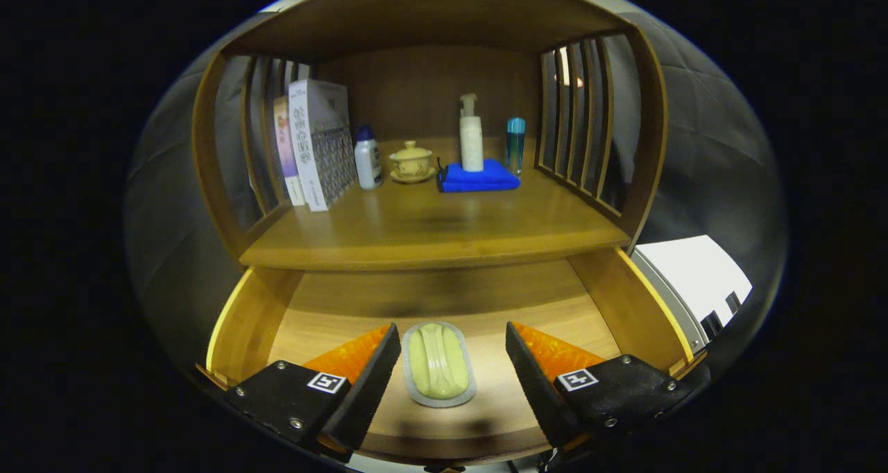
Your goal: Pull open the drawer, take out the items inside it, and place them on the countertop above the cabinet.
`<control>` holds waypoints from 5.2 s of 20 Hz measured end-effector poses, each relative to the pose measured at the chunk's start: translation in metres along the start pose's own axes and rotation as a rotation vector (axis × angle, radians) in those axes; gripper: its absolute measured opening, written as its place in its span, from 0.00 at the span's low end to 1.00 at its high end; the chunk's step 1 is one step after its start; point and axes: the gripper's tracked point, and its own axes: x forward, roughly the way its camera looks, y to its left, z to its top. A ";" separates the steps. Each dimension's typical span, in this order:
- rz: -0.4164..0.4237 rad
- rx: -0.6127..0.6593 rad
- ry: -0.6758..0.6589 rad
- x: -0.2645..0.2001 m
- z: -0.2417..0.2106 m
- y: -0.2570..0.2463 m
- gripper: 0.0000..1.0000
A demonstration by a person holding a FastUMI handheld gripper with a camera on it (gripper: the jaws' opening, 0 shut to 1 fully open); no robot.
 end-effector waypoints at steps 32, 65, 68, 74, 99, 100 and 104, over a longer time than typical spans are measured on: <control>-0.033 -0.032 0.088 0.015 -0.041 0.002 0.11; 0.012 -0.117 -0.261 0.098 0.163 0.042 0.14; 0.006 -0.116 -0.252 0.111 0.169 0.041 0.19; 0.043 -0.089 -0.206 0.126 0.161 0.043 0.29; 0.161 0.015 -0.690 -0.136 0.122 0.028 0.95; 0.170 0.014 -0.691 -0.143 0.111 0.031 0.95; 0.189 -0.018 -0.708 -0.171 0.067 0.038 0.95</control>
